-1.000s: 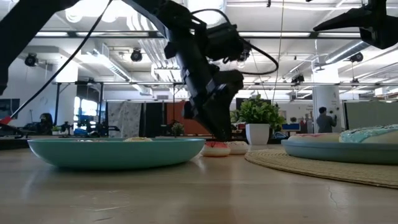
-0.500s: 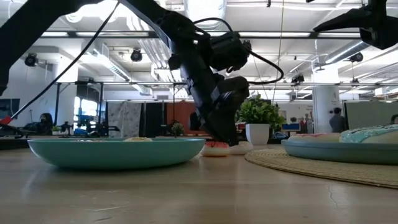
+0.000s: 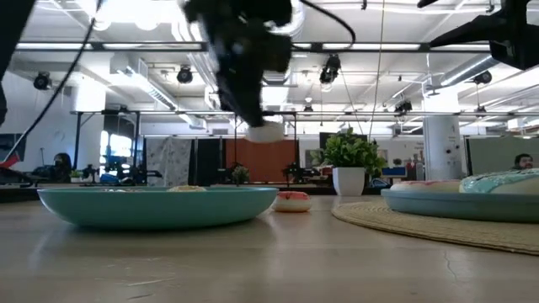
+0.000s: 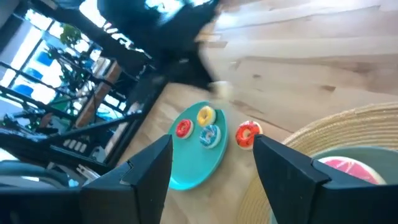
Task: Pick & Place donuts
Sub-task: Put the small white donut on the blue plate, then put the small red donut on the blue plate
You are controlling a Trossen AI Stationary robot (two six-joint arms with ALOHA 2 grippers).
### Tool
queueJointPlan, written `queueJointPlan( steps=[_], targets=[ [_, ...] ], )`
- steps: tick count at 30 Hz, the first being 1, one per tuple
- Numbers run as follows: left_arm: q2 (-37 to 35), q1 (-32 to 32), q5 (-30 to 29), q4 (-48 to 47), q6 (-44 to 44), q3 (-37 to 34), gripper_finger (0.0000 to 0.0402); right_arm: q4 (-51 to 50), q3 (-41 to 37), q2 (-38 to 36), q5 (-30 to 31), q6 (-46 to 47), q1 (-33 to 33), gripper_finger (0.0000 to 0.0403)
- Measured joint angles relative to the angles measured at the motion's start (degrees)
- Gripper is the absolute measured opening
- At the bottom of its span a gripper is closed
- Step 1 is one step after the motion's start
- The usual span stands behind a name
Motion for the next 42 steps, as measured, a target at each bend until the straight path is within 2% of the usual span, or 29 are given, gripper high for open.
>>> queueJointPlan(
  steps=[3, 7, 11, 15, 19, 25, 29, 32, 35, 36, 38, 40, 42],
  targets=[
    [-6.62, -3.99, 0.50, -0.78, -1.18, -7.53, 0.0001, -0.99, -0.04, 0.00, -0.33, 0.03, -0.03, 0.0216],
    [-13.93, -10.93, 0.46, 1.13, -9.39, -19.11, 0.0001, -1.40, -0.11, 0.00, -0.22, -0.46, -0.04, 0.0216],
    [-16.71, -17.88, 0.22, 8.24, -17.71, -28.64, 0.0001, -1.43, -0.20, 0.00, -0.15, -1.00, -0.04, 0.0216],
    [-16.54, -22.49, -0.56, 14.00, -25.63, -33.17, 0.0008, -1.42, -0.20, 0.00, -0.09, -1.09, -0.04, 0.0216],
    [-15.48, -23.91, -2.35, 14.50, -29.70, -33.55, 0.0057, -1.30, -0.20, 0.02, -0.06, -1.09, -0.04, 0.0216],
    [-15.76, -23.19, -2.60, 11.27, -29.00, -29.97, 0.0127, -1.24, -0.20, 0.05, -0.06, -1.09, -0.04, 0.0216],
    [-15.84, -22.22, -4.43, 5.44, -25.20, -25.96, 0.0139, -1.24, -0.20, 0.05, -0.06, -1.14, 0.00, 0.0216],
    [-15.84, -21.03, -9.26, 3.52, -20.98, -22.81, 0.0139, -1.21, -0.20, 0.05, -0.06, -1.27, 0.00, 0.0216],
    [-15.69, -18.41, -16.86, 6.49, -17.20, -20.15, 0.0140, -1.20, -0.20, 0.05, -0.09, -1.29, 0.00, 0.0216],
    [-15.52, -16.78, -17.53, 9.17, -16.18, -19.47, 0.0140, -1.20, -0.20, 0.05, -0.09, -1.29, 0.00, 0.0216],
    [-14.57, -12.66, -14.50, 15.08, -14.70, -19.12, 0.0140, -1.18, -0.20, 0.05, -0.11, -1.29, 0.00, 0.0216],
    [-12.39, -8.29, -8.58, 19.96, -14.14, -19.23, 0.0140, -1.16, -0.20, 0.05, -0.27, -1.29, 0.00, 0.0216],
    [-9.53, -4.78, -4.23, 21.93, -14.40, -18.89, 0.0140, -1.15, -0.20, 0.05, -0.93, -1.25, 0.00, 0.0216]
  ],
)
